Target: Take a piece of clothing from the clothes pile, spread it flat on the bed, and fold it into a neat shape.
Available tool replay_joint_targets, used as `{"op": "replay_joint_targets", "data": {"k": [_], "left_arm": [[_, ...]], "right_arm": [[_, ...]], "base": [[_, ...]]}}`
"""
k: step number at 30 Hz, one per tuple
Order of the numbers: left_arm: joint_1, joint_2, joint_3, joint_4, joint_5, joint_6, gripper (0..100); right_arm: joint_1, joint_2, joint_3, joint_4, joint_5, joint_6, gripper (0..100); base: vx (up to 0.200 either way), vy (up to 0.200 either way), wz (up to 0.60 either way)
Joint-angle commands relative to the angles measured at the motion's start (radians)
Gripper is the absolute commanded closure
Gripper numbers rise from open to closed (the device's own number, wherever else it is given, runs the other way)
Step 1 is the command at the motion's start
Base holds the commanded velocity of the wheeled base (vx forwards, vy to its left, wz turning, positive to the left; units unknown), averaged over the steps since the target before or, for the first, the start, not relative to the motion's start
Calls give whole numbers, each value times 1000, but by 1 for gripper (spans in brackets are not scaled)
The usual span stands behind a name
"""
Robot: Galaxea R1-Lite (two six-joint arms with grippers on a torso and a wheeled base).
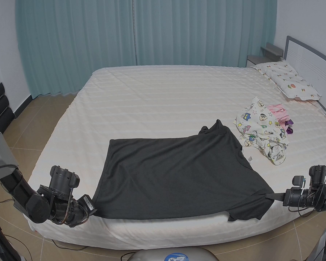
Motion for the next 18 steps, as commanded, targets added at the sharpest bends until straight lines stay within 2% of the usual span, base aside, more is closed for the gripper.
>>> {"op": "replay_joint_targets", "data": {"k": [1,4,18], "left_arm": [[-6,-33,2,37,54,29,100],[-4,-73,1,88,63,72,100],[-6,-173,-27,335,69,154,100]], "right_arm": [[-7,-41,51,-1,1,-12,100],[-7,-51,74,-2,1,-32,100],[-15,-120,180,-2,1,-88,100]], "base": [[0,0,0],[0,0,0],[0,0,0]]}}
